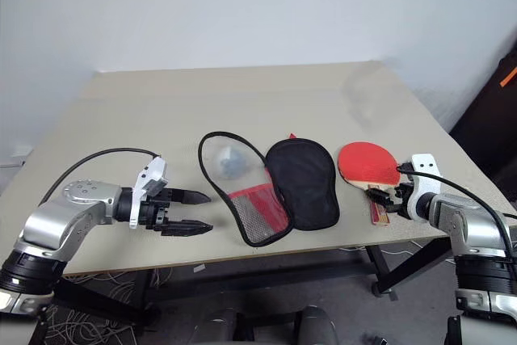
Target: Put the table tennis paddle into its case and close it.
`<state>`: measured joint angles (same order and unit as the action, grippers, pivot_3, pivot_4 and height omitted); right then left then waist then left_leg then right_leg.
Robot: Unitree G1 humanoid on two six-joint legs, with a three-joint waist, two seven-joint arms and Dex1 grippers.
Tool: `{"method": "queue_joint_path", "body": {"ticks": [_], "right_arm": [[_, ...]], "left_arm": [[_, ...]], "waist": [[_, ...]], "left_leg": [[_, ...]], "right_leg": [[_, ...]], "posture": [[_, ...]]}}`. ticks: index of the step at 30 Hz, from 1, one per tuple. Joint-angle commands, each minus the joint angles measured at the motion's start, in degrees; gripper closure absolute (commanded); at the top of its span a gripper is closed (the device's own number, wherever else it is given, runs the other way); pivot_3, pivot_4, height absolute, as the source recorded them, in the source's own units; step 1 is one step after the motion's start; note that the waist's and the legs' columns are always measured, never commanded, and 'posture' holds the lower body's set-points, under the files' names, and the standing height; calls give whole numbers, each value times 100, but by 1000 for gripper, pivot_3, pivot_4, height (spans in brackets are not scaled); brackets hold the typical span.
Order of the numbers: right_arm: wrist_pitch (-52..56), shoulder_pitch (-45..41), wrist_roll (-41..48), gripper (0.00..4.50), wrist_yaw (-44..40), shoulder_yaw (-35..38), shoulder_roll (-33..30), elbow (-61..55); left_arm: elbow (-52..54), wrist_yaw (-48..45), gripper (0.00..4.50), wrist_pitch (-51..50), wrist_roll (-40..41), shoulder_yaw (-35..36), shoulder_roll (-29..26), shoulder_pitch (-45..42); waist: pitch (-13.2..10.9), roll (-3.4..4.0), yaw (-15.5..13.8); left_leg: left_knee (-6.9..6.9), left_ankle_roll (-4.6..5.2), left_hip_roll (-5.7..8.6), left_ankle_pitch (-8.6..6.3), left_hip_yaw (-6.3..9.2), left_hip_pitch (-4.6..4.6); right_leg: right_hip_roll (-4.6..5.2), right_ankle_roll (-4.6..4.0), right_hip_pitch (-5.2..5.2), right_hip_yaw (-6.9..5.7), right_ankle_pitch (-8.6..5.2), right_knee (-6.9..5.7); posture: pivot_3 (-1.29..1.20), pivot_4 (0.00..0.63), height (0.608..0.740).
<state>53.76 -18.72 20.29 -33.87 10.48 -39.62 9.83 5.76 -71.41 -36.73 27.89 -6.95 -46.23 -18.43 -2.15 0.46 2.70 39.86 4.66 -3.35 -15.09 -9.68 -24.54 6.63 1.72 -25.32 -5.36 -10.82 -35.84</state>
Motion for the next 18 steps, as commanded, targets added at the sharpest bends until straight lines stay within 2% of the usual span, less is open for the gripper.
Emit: {"method": "queue_joint_path", "body": {"ticks": [1,9,12,18], "right_arm": [[45,-182,-31,0,85,-9,38,-14],[82,-385,-115,0,216,-207,244,155],[80,-420,-178,566,236,-269,285,190],[-6,-461,-276,2511,215,-320,300,275]], "left_arm": [[-10,-80,374,107,-14,57,-18,-155],[-69,-62,374,98,-46,9,41,-171],[-58,-47,335,64,-38,5,55,-183],[-17,-60,335,105,-25,16,51,-196]], "waist": [[0,0,0],[2,-3,4],[2,-3,10],[6,-9,32]], "left_leg": [[0,0,0,0,0,0],[2,0,1,0,2,0],[2,0,-1,0,2,1],[4,-2,-8,0,1,2]], "right_leg": [[0,0,0,0,0,0],[0,0,3,0,0,0],[-2,0,2,0,0,0],[-11,-2,5,1,1,1]], "posture": [[0,0,724],[0,0,724],[0,0,724],[0,0,724]]}}
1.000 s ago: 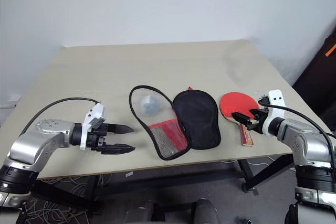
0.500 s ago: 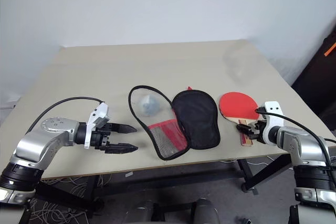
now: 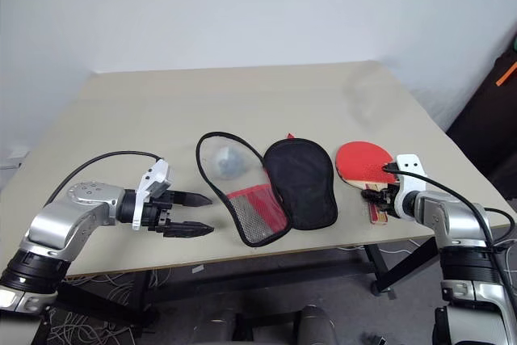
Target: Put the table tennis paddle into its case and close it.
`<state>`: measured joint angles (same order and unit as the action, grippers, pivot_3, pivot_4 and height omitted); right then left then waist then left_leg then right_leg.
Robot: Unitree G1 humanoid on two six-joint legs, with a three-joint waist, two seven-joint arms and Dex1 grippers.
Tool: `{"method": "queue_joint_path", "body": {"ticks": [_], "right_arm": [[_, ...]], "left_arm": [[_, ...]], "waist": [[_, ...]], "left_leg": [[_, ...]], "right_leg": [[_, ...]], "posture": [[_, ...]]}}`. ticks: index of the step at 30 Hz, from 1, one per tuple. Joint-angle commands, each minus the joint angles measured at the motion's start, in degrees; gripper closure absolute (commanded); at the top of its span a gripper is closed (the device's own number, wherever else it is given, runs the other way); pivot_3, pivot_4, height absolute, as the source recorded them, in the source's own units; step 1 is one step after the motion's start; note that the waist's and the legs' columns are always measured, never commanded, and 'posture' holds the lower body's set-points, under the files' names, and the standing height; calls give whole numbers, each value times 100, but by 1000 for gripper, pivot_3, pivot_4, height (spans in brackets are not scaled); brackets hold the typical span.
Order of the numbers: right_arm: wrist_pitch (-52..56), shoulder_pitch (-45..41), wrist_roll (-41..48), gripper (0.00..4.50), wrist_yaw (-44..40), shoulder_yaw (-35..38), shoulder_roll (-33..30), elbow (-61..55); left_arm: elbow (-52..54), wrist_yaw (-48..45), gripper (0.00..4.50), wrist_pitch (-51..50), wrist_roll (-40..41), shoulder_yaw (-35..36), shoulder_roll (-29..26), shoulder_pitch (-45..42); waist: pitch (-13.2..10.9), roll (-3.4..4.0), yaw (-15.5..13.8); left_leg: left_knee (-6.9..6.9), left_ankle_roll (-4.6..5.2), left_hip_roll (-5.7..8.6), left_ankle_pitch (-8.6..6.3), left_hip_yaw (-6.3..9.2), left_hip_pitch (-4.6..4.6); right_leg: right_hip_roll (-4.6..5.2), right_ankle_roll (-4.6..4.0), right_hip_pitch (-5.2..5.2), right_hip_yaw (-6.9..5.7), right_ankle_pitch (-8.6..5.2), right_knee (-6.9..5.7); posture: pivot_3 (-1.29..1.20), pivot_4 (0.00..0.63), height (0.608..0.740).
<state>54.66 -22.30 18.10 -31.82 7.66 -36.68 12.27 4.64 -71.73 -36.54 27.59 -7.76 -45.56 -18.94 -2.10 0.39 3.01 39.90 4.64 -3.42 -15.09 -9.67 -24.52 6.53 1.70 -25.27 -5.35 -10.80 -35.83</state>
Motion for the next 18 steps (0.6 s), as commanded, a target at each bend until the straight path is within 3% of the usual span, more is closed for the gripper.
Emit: {"method": "queue_joint_path", "body": {"ticks": [1,4,9,18], "right_arm": [[-103,-112,-67,2797,4,-43,8,40],[-124,-93,-104,3226,-34,-64,-23,22],[-4,-187,269,3226,-151,361,-65,-485],[285,-783,195,3231,579,544,12,-707]], "left_arm": [[108,-33,335,93,7,98,-16,-145],[101,-47,335,160,-23,85,-17,-157],[35,-51,335,236,-66,100,-59,-154],[67,-7,335,178,-43,85,-53,-128]], "waist": [[3,-5,1],[9,-14,-4],[6,-8,-2],[6,-1,-7]], "left_leg": [[1,0,0,0,0,0],[4,0,-2,0,1,1],[4,0,-5,0,1,-1],[1,0,-3,0,-3,-3]], "right_leg": [[0,0,1,0,0,1],[4,-3,3,0,2,1],[6,-3,-2,1,2,-1],[3,-3,-9,4,2,-3]], "posture": [[0,0,724],[0,0,724],[0,0,724],[0,0,724]]}}
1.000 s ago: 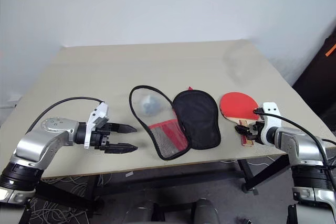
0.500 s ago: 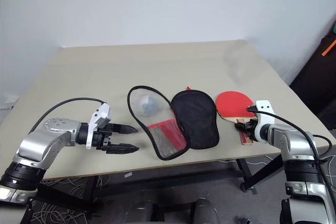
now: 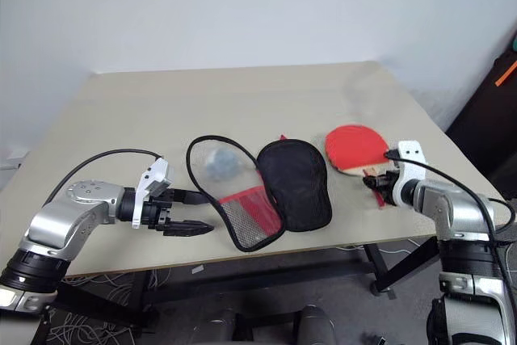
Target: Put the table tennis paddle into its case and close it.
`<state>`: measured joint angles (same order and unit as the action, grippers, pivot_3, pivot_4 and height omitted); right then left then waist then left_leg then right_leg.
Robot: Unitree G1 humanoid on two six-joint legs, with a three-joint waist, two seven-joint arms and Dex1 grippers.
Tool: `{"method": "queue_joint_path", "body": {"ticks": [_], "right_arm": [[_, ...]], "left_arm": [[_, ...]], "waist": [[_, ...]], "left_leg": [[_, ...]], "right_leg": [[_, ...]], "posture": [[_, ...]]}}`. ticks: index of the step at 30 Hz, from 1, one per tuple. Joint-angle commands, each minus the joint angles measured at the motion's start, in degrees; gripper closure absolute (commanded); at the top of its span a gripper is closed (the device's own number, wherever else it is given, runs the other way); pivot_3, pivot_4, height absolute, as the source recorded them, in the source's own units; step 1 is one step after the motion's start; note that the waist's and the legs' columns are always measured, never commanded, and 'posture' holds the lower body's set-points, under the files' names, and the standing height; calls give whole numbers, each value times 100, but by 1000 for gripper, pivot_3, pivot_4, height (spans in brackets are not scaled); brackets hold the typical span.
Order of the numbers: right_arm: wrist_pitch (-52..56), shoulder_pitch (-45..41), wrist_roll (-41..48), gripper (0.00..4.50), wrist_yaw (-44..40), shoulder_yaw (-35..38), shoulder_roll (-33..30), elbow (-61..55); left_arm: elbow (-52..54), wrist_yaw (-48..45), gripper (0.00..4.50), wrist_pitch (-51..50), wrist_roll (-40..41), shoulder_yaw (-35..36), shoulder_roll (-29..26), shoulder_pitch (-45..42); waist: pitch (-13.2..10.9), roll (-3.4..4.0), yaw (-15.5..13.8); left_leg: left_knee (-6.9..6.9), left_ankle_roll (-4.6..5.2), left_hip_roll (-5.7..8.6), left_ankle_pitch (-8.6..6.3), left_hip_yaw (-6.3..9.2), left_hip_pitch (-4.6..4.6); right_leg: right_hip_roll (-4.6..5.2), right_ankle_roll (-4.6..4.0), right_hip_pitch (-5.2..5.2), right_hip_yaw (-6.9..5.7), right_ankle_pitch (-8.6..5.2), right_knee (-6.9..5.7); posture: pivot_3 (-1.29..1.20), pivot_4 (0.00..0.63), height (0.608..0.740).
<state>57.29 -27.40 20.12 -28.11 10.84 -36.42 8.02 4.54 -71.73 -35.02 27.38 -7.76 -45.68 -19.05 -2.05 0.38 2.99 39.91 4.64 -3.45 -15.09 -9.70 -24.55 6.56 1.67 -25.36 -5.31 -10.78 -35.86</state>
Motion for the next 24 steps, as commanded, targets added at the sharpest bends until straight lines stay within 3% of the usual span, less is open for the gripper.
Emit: {"method": "queue_joint_path", "body": {"ticks": [1,9,15,24], "right_arm": [[86,-320,-34,3232,274,167,-25,-357],[790,-497,-5,3232,852,-157,371,-1332],[1805,-773,112,3232,1740,291,1641,-1845],[2777,-516,124,3232,2094,475,2567,-2517]], "left_arm": [[85,-9,335,14,-20,76,-41,-121],[4,-48,335,-41,-43,41,-47,-229],[-67,-36,335,-40,-102,-56,30,-316],[-259,-123,335,-14,-202,-111,131,-474]], "waist": [[0,0,-5],[0,4,4],[2,7,-1],[3,8,-11]], "left_leg": [[0,0,-2,0,0,-1],[-2,0,-8,0,-3,-2],[-4,-7,-12,0,-13,-2],[-14,-17,-23,4,-36,-5]], "right_leg": [[1,0,0,-1,0,0],[1,-1,-6,1,0,-3],[-13,-3,-10,7,2,-4],[-8,-28,-17,4,17,-5]], "posture": [[0,0,724],[0,0,724],[0,0,724],[0,0,724]]}}
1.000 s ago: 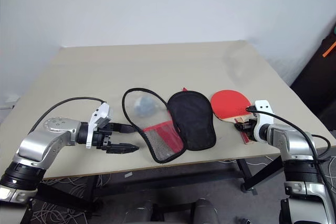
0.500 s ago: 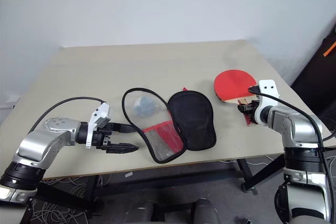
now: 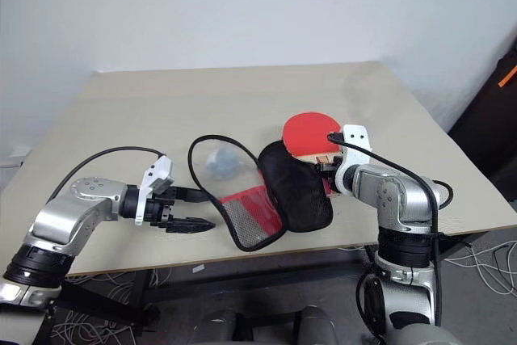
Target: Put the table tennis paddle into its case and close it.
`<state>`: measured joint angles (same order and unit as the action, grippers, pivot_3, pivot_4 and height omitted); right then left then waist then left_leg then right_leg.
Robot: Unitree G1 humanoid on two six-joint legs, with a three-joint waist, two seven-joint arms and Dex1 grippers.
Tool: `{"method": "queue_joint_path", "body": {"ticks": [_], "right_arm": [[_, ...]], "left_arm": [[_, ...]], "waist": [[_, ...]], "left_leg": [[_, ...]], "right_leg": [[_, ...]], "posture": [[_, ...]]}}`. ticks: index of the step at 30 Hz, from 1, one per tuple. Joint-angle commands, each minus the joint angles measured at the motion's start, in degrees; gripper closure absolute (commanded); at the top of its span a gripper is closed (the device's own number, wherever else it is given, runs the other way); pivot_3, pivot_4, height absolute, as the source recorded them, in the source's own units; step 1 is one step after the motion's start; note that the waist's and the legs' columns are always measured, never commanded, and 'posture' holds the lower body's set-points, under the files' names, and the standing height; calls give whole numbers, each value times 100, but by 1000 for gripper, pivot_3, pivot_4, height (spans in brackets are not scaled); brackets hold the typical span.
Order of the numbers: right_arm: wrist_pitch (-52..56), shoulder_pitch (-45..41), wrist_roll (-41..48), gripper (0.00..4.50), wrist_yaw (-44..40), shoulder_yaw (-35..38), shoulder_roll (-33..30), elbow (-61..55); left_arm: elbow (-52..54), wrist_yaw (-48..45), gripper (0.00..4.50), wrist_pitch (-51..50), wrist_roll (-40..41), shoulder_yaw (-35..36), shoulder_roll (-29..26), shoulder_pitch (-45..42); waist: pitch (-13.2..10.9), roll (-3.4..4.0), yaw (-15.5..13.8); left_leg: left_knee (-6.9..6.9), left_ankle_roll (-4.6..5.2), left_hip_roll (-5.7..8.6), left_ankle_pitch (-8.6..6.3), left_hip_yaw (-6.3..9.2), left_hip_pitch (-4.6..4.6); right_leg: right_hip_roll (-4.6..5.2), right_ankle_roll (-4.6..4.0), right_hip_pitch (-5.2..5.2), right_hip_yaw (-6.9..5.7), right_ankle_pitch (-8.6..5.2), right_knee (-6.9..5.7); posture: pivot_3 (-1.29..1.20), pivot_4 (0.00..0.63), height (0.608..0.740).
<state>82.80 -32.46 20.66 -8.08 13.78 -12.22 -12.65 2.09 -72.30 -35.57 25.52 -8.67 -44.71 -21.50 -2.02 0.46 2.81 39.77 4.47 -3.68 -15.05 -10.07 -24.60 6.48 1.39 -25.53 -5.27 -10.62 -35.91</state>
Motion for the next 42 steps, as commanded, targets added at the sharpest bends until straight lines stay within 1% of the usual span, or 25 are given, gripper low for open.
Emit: {"method": "queue_joint_path", "body": {"ticks": [1,7,11,16,22,25,30,31,32,33,37,39,42], "right_arm": [[300,21,75,3232,97,182,207,-541],[430,249,-22,3232,200,90,577,-725],[276,360,-132,3232,288,-176,739,-680],[103,450,-164,3232,259,-548,865,-568],[-403,543,-277,3232,190,-1026,805,-180],[-552,510,-295,3232,155,-1088,816,27],[-843,542,-308,3232,-20,-1240,565,114],[-895,553,-314,2887,-50,-1257,505,122],[-950,565,-326,2451,-53,-1246,472,138],[-989,568,-333,2305,-34,-1214,468,168],[-973,573,-259,1030,-149,-1272,343,199],[-964,564,-179,310,-210,-1240,348,117],[-1199,498,135,310,-496,-931,386,-270]], "left_arm": [[-28,-74,335,36,-22,-27,48,-248],[-154,-112,335,56,-61,-103,121,-383],[-188,-139,335,62,-90,-133,151,-415],[-181,-162,335,24,-104,-136,169,-442],[-160,-165,335,2,-116,-110,151,-438],[-117,-153,335,-33,-96,-72,129,-421],[-80,-136,335,-50,-88,-10,75,-363],[-70,-133,335,-54,-83,-2,68,-350],[-60,-129,335,-60,-77,4,64,-341],[-56,-126,335,-64,-72,10,58,-334],[-24,-103,335,-97,-50,29,53,-316],[-29,-104,335,-96,-53,30,48,-312],[-36,-89,335,-141,-23,55,67,-351]], "waist": [[0,0,22],[1,1,42],[1,0,41],[1,0,44],[2,-1,41],[2,-2,44],[2,-2,41],[2,-2,42],[2,-2,42],[2,-2,41],[2,-2,41],[3,-2,41],[2,-2,37]], "left_leg": [[-5,-5,2,3,-1,0],[-31,-31,-3,19,-7,2],[-56,-57,-11,35,-3,5],[-59,-63,-17,39,-3,4],[-58,-63,-18,40,-3,4],[-59,-63,-22,40,-3,6],[-58,-64,-23,40,-3,6],[-58,-64,-23,41,-3,6],[-58,-64,-23,40,-3,6],[-58,-64,-23,41,-3,6],[-58,-64,-23,40,-3,6],[-58,-64,-23,40,-3,6],[-57,-63,-23,41,-3,6]], "right_leg": [[-1,-2,-2,0,1,0],[-22,-14,-15,5,8,3],[-37,-21,-24,5,5,4],[-48,-26,-29,12,5,2],[-51,-26,-28,15,4,4],[-56,-26,-28,15,4,3],[-57,-25,-28,17,4,3],[-57,-25,-28,17,4,3],[-57,-25,-28,17,4,3],[-57,-25,-29,17,4,3],[-57,-25,-28,18,4,3],[-57,-26,-29,18,4,3],[-57,-25,-28,18,4,3]], "posture": [[0,0,724],[0,0,724],[0,0,724],[0,0,724],[0,0,724],[0,0,724],[0,0,724],[0,0,724],[0,0,724],[0,0,724],[0,0,724],[0,0,724],[0,0,724]]}}
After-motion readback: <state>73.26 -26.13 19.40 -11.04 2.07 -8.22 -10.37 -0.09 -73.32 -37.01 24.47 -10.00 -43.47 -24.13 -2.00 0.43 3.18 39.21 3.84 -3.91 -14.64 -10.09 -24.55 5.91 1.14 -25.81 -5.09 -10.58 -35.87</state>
